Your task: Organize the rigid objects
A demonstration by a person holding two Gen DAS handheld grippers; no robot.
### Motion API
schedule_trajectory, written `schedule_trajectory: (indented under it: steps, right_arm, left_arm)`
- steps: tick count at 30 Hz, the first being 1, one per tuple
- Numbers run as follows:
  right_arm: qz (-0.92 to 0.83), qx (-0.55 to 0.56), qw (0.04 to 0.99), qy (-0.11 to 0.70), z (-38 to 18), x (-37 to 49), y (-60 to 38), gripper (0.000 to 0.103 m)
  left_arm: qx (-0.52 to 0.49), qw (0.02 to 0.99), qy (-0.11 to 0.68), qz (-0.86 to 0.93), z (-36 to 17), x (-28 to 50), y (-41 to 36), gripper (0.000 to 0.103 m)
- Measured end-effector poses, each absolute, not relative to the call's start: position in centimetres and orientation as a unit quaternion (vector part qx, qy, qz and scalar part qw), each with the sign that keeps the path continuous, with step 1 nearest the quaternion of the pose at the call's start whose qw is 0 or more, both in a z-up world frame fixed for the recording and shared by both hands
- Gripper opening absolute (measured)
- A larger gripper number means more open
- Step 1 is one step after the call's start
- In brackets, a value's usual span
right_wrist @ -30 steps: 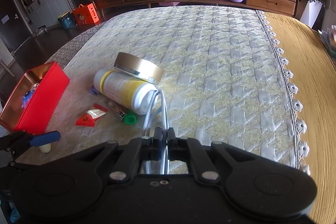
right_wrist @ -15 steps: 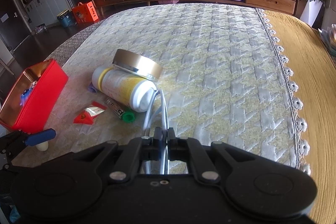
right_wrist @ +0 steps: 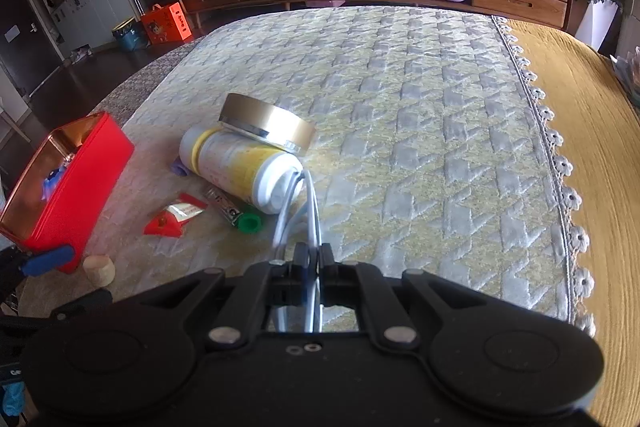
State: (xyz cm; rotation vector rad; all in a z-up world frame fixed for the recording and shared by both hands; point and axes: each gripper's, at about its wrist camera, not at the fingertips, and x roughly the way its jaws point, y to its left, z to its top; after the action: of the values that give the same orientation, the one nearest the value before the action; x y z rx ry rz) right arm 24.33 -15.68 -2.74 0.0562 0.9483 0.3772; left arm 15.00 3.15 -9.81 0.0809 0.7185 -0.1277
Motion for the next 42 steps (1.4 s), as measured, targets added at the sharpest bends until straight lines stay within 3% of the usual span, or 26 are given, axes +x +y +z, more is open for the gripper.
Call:
schedule_trajectory:
  steps: [4, 7, 25, 42]
  right_arm:
    - [0.181, 0.025, 0.872, 0.454, -2.8, 24.3, -15.6, 0.004]
    - [0.181, 0.024, 0.872, 0.454, -2.8, 24.3, -15.6, 0.004]
    - [0.200, 0.009, 0.884, 0.422, 1.4, 21.9, -14.1, 0.004]
    - [0.301, -0.019, 0.867, 0.396, 6.2, 21.1, -1.5, 0.004]
  left_arm:
    - [0.044, 0.929, 0.362, -0.054, -10.7, 15.6, 2.8, 0.038]
    - [0.050, 0.931, 0.358, -0.054, -10.5, 15.7, 2.3, 0.027]
    - [0.015, 0.940, 0.339, -0.037, -6.1, 14.2, 4.0, 0.026]
    - [-0.024, 0.942, 0.331, 0.043, -1.8, 12.7, 13.5, 0.026]
